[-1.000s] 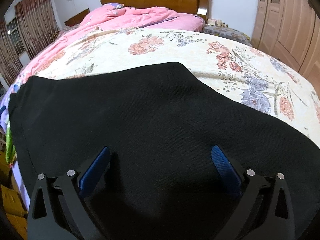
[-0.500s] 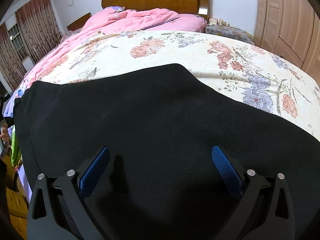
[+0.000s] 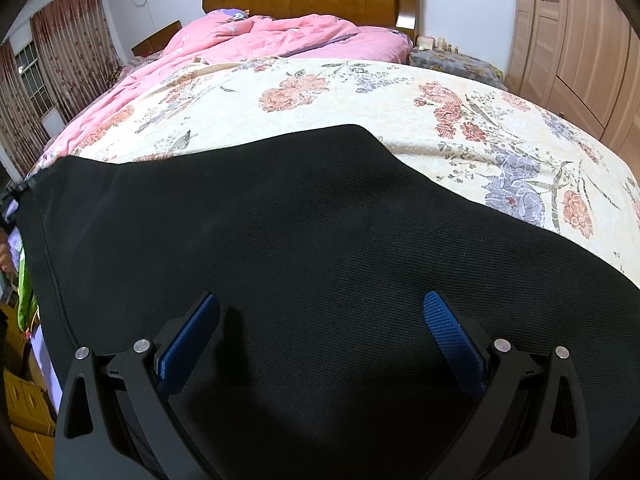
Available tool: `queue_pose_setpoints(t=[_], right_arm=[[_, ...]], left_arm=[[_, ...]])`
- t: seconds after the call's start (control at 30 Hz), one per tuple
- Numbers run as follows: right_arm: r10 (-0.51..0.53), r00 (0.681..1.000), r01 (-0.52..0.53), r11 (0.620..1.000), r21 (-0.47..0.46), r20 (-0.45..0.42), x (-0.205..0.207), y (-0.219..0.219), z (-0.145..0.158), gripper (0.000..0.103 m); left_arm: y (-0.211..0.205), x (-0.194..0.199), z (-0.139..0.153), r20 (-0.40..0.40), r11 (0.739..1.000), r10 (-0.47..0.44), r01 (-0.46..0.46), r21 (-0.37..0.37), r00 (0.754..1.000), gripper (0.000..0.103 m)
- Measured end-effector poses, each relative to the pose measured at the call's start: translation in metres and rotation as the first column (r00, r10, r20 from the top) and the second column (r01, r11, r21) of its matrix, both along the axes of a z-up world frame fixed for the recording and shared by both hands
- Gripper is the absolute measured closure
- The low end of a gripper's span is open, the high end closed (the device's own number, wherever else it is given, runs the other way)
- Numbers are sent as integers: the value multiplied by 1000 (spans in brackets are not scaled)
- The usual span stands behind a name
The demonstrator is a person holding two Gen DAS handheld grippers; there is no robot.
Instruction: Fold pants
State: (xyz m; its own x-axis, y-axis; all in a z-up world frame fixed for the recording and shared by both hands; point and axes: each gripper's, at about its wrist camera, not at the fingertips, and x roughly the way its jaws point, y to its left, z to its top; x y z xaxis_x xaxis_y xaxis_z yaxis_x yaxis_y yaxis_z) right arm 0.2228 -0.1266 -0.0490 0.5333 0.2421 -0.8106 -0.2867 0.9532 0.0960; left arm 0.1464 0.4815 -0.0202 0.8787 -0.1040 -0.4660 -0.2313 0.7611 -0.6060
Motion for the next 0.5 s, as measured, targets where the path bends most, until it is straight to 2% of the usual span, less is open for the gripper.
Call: queue_pose_setpoints(t=[0.03, 0.1, 0.2, 0.23, 0.33, 0.4, 0.5], right_arm=[[0, 1000, 0, 1000, 0, -1, 0, 0, 0, 4], [-1, 1000, 1, 1000, 2, -1, 0, -1, 0, 4], [-4, 1000, 4, 1000, 10, 0, -1, -2, 0, 4], [-3, 1000, 3, 1000, 11, 0, 0, -2, 0, 4], [-1, 1000, 1, 1000, 5, -7, 1, -1, 0, 4], [-6, 1000, 6, 1000, 3, -17, 0, -2, 6, 5], [-49, 998, 50, 999, -21, 28, -10, -23, 25, 5]], left_arm=[[-2, 4, 10, -11, 999, 5, -4, 48, 1000, 89], [5, 12, 6, -53, 999, 27, -25, 29, 998, 89], [-1, 21, -21, -172, 991, 80, -60, 118, 982, 89], [-2, 16, -29, -154, 990, 97, -80, 114, 983, 89], [5, 6, -30, -114, 994, 109, -105, 42, 988, 89], [2, 6, -26, -125, 992, 105, -96, 77, 987, 89], [-3, 8, -23, -125, 990, 114, -101, 100, 986, 89]])
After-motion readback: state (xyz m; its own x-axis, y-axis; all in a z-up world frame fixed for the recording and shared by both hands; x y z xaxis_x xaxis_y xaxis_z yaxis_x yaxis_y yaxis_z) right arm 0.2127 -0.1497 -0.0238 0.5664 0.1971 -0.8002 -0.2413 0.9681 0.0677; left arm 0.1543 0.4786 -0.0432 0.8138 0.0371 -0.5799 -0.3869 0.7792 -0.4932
